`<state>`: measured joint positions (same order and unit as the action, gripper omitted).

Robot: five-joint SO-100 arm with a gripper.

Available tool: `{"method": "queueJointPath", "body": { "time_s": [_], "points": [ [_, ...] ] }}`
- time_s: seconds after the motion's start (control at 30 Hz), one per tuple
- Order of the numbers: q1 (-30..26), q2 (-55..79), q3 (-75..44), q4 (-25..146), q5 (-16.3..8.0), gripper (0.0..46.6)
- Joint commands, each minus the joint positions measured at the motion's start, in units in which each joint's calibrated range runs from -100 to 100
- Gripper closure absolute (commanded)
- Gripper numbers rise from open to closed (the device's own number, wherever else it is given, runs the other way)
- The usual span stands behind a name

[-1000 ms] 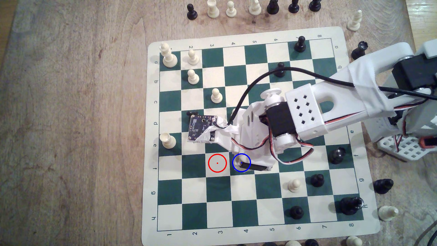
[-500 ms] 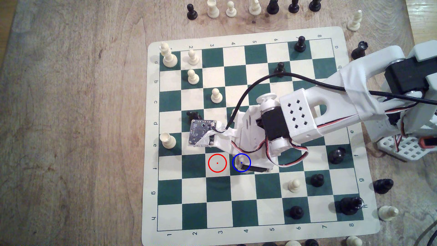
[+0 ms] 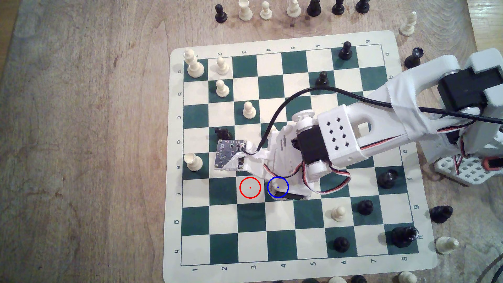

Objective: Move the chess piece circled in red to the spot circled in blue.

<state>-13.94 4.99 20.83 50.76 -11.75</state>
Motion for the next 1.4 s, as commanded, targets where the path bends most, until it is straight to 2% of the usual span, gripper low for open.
{"method": "queueJointPath", "body": {
  "time_s": [0.0,0.13,0.27,0.3,0.47,0.67,0.97,1.17,1.2,1.3,1.33,1.37],
  "points": [
    [-0.1,-1.0,-3.7,-0.3,0.1,44.7],
    [0.0,-1.3,-3.5,0.1,0.3,40.4],
    [0.1,-2.6,-3.2,0.6,0.4,34.0],
    [0.4,-3.5,-3.2,0.8,0.4,31.1],
    [0.8,-6.4,-1.8,1.2,0.2,25.3],
    [2.2,-13.6,2.5,1.7,0.4,22.6],
    [0.3,-27.2,12.5,5.5,0.4,20.7],
    [-1.2,-39.1,23.3,4.3,0.3,20.8],
    [-0.4,-45.2,27.3,0.8,0.2,23.6],
    [1.0,-53.8,32.5,-3.2,0.3,27.8],
    [2.5,-58.6,36.1,-6.3,0.5,32.7],
    [3.5,-61.6,38.6,-8.6,0.5,34.2]
  ]
}}
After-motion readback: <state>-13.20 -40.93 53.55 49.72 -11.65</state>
